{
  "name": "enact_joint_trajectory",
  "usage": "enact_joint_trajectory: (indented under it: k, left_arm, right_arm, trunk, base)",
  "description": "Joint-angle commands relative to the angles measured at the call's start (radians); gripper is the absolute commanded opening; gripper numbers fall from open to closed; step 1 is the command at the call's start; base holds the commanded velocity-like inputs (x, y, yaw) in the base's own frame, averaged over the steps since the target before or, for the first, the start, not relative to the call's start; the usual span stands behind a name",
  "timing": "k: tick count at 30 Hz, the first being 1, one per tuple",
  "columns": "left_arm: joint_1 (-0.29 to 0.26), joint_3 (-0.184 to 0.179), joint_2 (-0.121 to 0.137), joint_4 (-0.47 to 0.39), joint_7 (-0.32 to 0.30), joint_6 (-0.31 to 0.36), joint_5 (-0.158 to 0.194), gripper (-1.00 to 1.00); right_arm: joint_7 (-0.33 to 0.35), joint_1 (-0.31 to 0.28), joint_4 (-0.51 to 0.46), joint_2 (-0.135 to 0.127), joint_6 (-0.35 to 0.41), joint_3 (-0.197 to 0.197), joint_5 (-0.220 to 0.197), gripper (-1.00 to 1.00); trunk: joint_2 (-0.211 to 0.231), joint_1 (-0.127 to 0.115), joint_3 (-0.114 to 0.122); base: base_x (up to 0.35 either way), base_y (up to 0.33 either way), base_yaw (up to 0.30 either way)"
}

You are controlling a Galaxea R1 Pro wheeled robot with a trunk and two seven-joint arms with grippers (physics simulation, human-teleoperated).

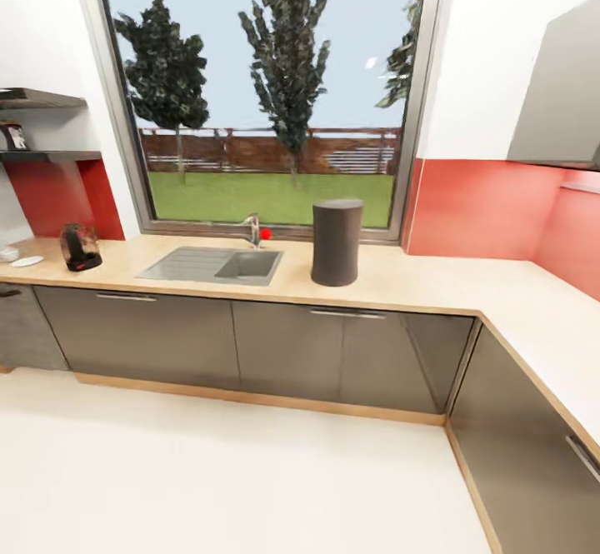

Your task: Set up a coffee station on the kitchen countertop: keep the coffee maker on the countertop, move the bottle of coffee from the kitchen shelf to the counter next to the coffee maker, place a paper coffee filter on top of the coffee maker, put the saucer next to the coffee maker with the coffee cup on the saucer, and place the electric kettle next to the coffee maker.

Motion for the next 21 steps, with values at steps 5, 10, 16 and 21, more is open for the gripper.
enact_joint_trajectory:
  k: [5, 10, 16, 21]
  left_arm:
    - [-0.001, 0.003, 0.0, 0.001, 0.0, -0.003, 0.003, 1.0]
    - [-0.001, 0.003, 0.0, 0.001, 0.0, -0.004, 0.003, 1.0]
    - [-0.001, 0.003, 0.0, 0.001, 0.0, -0.003, 0.003, 1.0]
    - [-0.001, 0.003, -0.001, 0.002, 0.0, -0.003, 0.003, 1.0]
  right_arm:
    - [0.0, 0.0, 0.0, 0.0, -0.003, 0.0, 0.0, 1.0]
    - [0.0, 0.0, 0.0, 0.0, -0.003, 0.001, 0.0, 1.0]
    - [0.0, 0.0, 0.0, 0.0, -0.003, 0.001, 0.0, 1.0]
    - [0.0, 0.0, 0.0, 0.0, -0.003, 0.002, 0.0, 1.0]
  trunk:
    - [-0.001, 0.001, -0.001]
    - [-0.001, 0.001, -0.001]
    - [-0.001, 0.001, -0.001]
    - [-0.001, 0.001, -0.001]
  base:
    - [0.337, 0.129, 0.277]
    - [0.333, 0.158, 0.278]
    - [0.329, 0.169, 0.278]
    - [0.316, 0.185, 0.278]
